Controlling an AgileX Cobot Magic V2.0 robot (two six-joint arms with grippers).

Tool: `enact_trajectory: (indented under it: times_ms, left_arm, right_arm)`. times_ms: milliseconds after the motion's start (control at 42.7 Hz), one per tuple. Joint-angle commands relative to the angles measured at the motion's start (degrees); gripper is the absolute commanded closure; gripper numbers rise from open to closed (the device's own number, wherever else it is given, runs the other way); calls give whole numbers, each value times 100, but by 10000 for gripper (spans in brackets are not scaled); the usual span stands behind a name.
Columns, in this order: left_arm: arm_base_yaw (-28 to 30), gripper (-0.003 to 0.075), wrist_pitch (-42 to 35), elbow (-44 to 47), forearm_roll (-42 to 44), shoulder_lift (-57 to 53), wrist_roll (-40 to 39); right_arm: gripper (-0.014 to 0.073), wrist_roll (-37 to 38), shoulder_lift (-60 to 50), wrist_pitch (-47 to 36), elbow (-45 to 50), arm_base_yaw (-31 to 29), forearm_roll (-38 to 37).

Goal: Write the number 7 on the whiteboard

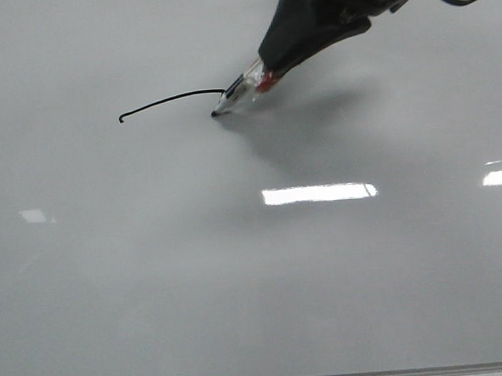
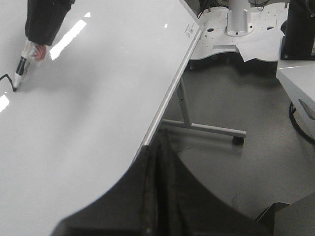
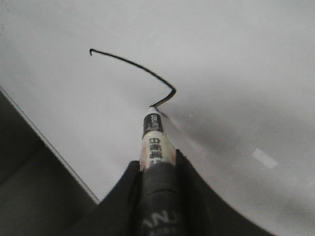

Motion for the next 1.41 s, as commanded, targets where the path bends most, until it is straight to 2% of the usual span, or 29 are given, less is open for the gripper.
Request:
enact_trajectory:
  times_ms: [0, 258, 375, 586, 703, 797, 961, 1008, 1078, 1219, 1266, 1312, 1383]
  left_arm:
    - [-40, 741, -411, -167, -145, 48, -55]
    - [-40, 741, -411, -167, -145, 48, -55]
    - [-40, 741, -411, -167, -145, 48, -55]
    - [-40, 741, -450, -167, -145, 48, -55]
    - [-40, 741, -827, -167, -397, 48, -73]
    - [-40, 741, -1352, -167, -412, 76, -638]
    - [-40, 734, -1091, -350, 27, 584, -921]
    - [-40, 706, -1071, -409, 27, 796, -921]
    - [-40, 596, -1059, -496, 41, 1108, -921]
    - [-40, 267, -1059, -622, 253, 1671, -921]
    - [-40, 202, -1059, -647, 257, 1823, -921]
    - [-40, 183, -1059, -685, 257, 1960, -921]
    - [-40, 198, -1059, -711, 257, 2128, -921]
  right_arm:
    - [652, -46, 79, -330, -110, 160, -31]
    - [652, -46, 842, -470, -110, 771, -22]
    - [652, -46, 787, -302, -110, 944, 35]
    - [652, -229, -83, 876, -267, 1272, 74]
    - [652, -347, -533, 1487, -437, 1331, 74]
    - [652, -347, -773, 1848, -530, 1381, -123]
    - [652, -347, -970, 2210, -615, 1616, -450]
    - [652, -347, -1005, 2258, -622, 1724, -503]
    - [652, -347, -1044, 2337, -622, 1890, -540]
    - [652, -347, -1105, 2353, -622, 2172, -540]
    - [652, -347, -1133, 2353, -622, 2254, -534]
    - [652, -347, -1149, 2353, -622, 2328, -534]
    - [652, -347, -1164, 2346, -622, 2415, -534]
